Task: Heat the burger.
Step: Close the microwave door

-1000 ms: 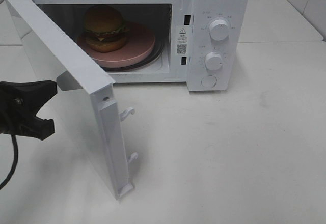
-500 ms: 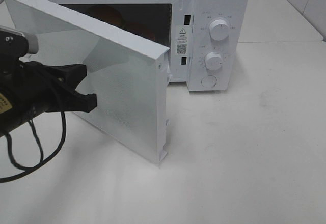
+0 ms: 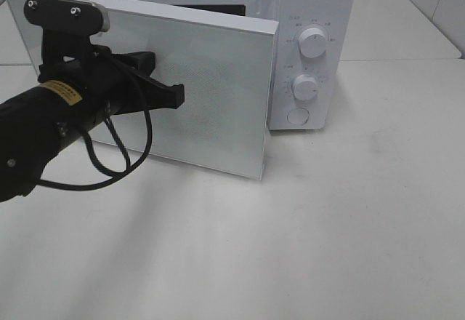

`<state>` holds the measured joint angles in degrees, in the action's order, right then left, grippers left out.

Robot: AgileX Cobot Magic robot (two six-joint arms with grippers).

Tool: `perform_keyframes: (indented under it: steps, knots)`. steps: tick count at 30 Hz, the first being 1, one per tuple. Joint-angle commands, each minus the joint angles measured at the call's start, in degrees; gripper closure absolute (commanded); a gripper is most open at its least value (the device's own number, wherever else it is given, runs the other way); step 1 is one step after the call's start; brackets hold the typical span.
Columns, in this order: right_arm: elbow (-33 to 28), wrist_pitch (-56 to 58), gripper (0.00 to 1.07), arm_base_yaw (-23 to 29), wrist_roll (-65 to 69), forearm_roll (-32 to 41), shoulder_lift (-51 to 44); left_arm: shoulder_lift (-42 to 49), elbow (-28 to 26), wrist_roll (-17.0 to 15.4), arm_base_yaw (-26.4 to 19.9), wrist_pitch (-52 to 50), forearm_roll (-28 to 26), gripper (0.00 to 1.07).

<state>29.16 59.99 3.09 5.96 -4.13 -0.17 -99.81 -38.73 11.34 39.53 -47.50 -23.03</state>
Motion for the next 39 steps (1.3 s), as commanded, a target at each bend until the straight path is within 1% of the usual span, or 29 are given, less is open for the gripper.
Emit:
perform_keyframes:
  steps: [1,3,6,8,9,11,12,14,15,16,21,22,23,25,27,34,35,39]
  knots:
    - [-0.1,-0.6,0.31,-0.4,0.0,-0.1,-1.6,-0.9,-2.2,1.1,0.3,1.0,-1.5,1.07]
    - [-0.1,-0.6,0.31,-0.4,0.0,-0.1,-1.6,-2.2,-4.9,2.1,0.3,1.4,-2.2,1.07]
    - [-0.1,-0.6,0.31,-0.4,0.0,-0.1,-1.6,-2.8,-5.7,2.3,0.3,1.5,-2.6,1.07]
    - [-0.1,-0.6,0.31,-0.4,0.0,-0.1,-1.6,-4.5,-8.7,4.1,0.3,1.9,-5.8,1.07]
    - [-0.1,-0.6,0.31,-0.4,0.0,-0.1,-1.6,-4.5,-8.7,4.1,0.3,1.9,-5.8,1.07]
    - [-0.1,-0.6,0.31,-0.4,0.0,-0.1,-1.6,-5.8,-10.9,5.6,0.3,2.8,-7.4,1.07]
    - [-0.1,-0.6,0.31,-0.4,0.0,-0.1,-1.6,-5.8,-10.9,5.6,0.3,2.8,-7.4,1.07]
    - [-0.1,-0.6,0.31,-0.4,0.0,-0.1,-1.6,-7.4,-13.5,6.5,0.2,4.0,-8.2,1.07]
    - [-0.1,-0.6,0.31,-0.4,0.0,-0.1,-1.6,-7.4,-13.5,6.5,0.2,4.0,-8.2,1.07]
    - [-0.1,-0.6,0.31,-0.4,0.0,-0.1,-1.6,-8.3,-15.0,6.5,0.2,4.4,-8.4,1.07]
    - [-0.1,-0.6,0.31,-0.4,0.0,-0.1,-1.6,-10.0,-17.6,6.8,0.2,4.7,-8.5,1.07]
    - [-0.1,-0.6,0.31,-0.4,0.0,-0.1,-1.6,-10.7,-18.8,7.7,0.2,5.0,-9.0,1.07]
    - [-0.1,-0.6,0.31,-0.4,0.0,-0.1,-1.6,-10.7,-18.8,7.7,0.2,5.0,-9.0,1.07]
    - [-0.1,-0.6,0.31,-0.4,0.0,-0.1,-1.6,-11.9,-20.3,9.2,0.1,5.5,-10.7,1.07]
    - [-0.1,-0.6,0.31,-0.4,0.0,-0.1,-1.6,-12.4,-21.1,9.5,0.1,5.7,-11.3,1.07]
    - [-0.1,-0.6,0.31,-0.4,0.0,-0.1,-1.6,-13.8,-24.1,10.3,0.1,6.5,-11.2,1.07]
    - [-0.1,-0.6,0.31,-0.4,0.0,-0.1,-1.6,-14.2,-25.2,10.3,-1.1,7.4,-11.2,1.07]
    - [-0.1,-0.6,0.31,-0.4,0.0,-0.1,-1.6,-14.6,-26.2,10.6,-1.5,8.7,-11.2,1.07]
